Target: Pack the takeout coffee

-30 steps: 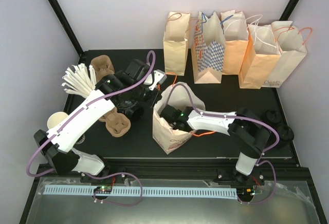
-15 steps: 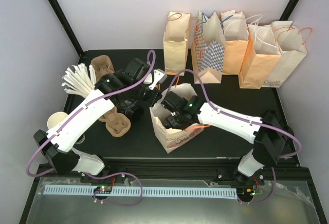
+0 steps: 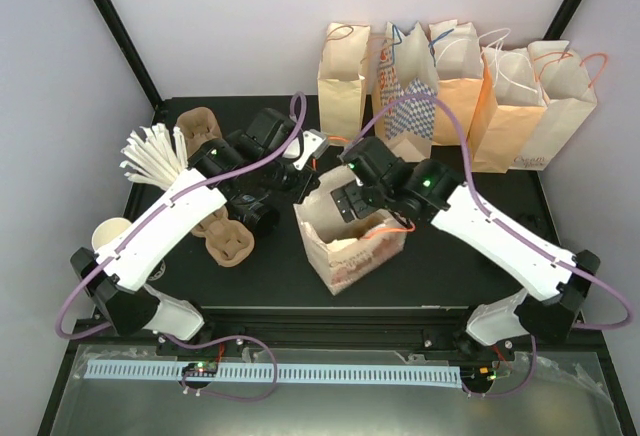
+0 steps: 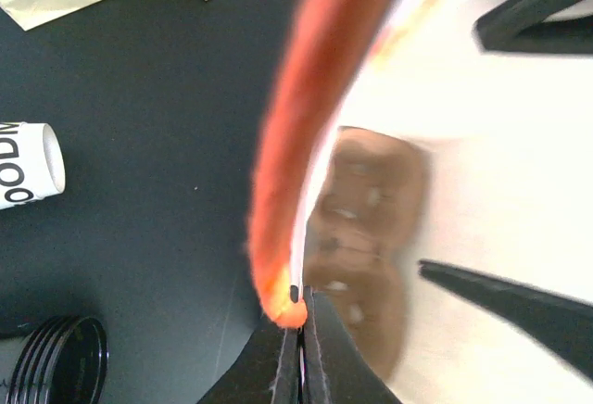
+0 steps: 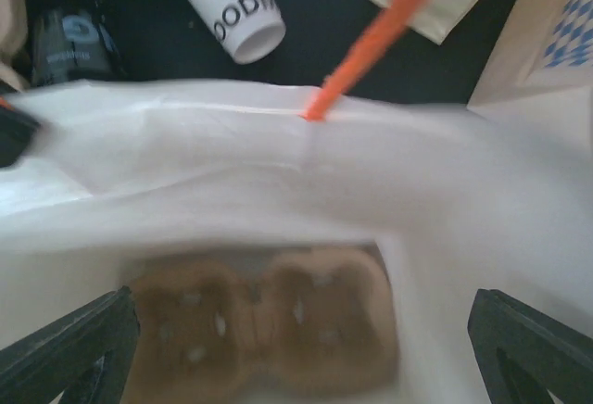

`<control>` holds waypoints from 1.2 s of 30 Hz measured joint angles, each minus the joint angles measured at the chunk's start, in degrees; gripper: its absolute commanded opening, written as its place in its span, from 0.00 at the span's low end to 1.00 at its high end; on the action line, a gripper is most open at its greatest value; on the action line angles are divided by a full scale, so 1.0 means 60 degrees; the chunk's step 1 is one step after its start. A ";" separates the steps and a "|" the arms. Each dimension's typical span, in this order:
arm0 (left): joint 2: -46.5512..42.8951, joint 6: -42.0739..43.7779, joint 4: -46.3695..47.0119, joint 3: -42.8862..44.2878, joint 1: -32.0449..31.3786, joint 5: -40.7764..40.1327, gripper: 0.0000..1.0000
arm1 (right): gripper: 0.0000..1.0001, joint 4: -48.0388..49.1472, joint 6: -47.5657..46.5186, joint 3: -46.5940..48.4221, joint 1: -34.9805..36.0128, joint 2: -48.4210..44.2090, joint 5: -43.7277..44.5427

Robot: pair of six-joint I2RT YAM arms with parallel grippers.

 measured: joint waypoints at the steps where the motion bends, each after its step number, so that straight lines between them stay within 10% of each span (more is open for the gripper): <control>1: 0.0040 0.0000 -0.0004 0.0033 0.0000 0.0004 0.02 | 0.98 -0.0095 0.0000 0.0182 -0.0055 -0.0102 0.0051; 15: 0.0710 -0.0047 -0.0157 0.0747 0.0000 -0.0055 0.02 | 0.80 -0.1282 0.0353 0.3333 -0.1235 -0.0164 0.0630; 36: 0.1049 -0.0084 -0.0324 0.1126 0.0007 -0.0124 0.02 | 0.48 -0.2987 -0.0226 0.3592 -0.3060 0.2226 -0.0627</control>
